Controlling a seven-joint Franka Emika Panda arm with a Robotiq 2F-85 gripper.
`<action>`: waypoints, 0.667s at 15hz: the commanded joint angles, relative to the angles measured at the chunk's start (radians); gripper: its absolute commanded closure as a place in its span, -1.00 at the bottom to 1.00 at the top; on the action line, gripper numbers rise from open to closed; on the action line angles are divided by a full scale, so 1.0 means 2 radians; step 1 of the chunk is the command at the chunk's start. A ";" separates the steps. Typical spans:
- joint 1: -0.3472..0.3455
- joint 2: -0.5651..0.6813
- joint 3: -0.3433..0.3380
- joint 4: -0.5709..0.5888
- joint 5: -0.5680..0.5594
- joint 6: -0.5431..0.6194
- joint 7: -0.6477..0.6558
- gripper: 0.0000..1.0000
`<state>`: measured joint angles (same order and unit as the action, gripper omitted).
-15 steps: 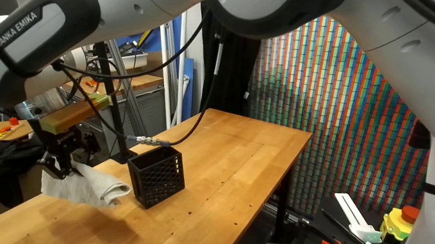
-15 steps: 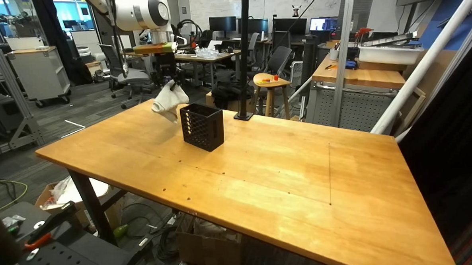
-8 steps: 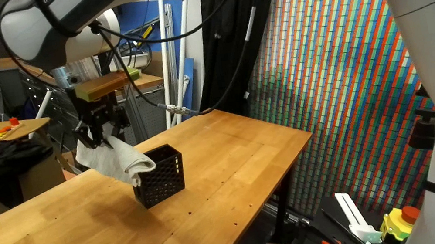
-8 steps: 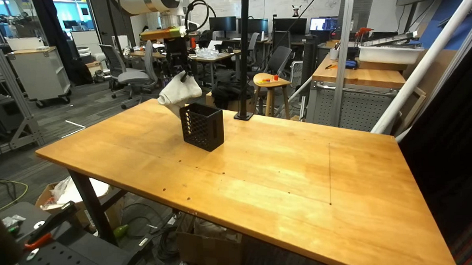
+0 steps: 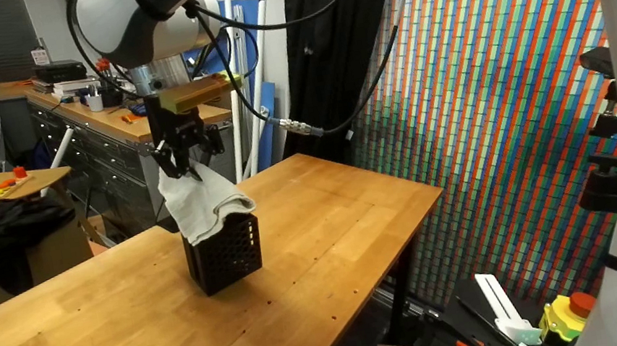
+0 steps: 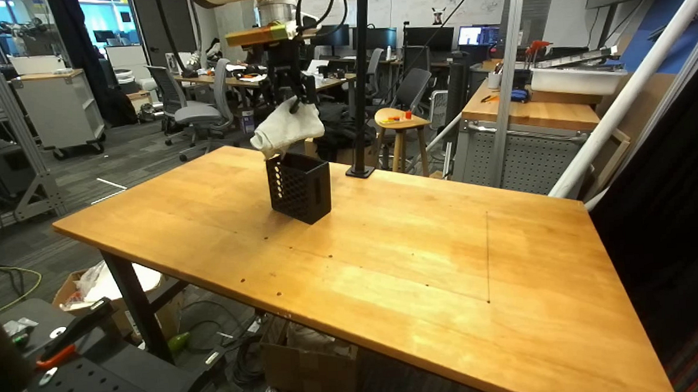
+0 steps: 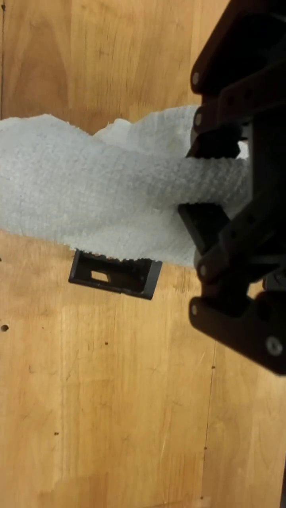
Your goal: Pick up the towel, then put it inside the black object
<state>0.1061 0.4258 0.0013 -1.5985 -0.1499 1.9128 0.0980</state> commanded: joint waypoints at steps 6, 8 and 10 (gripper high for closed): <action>-0.023 -0.019 -0.001 -0.026 -0.018 0.020 -0.027 0.75; -0.024 -0.012 0.000 -0.024 -0.016 0.030 -0.033 0.75; -0.023 -0.008 -0.001 -0.019 -0.019 0.036 -0.038 0.75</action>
<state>0.0644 0.4134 -0.0033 -1.6363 -0.1787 1.9529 0.0504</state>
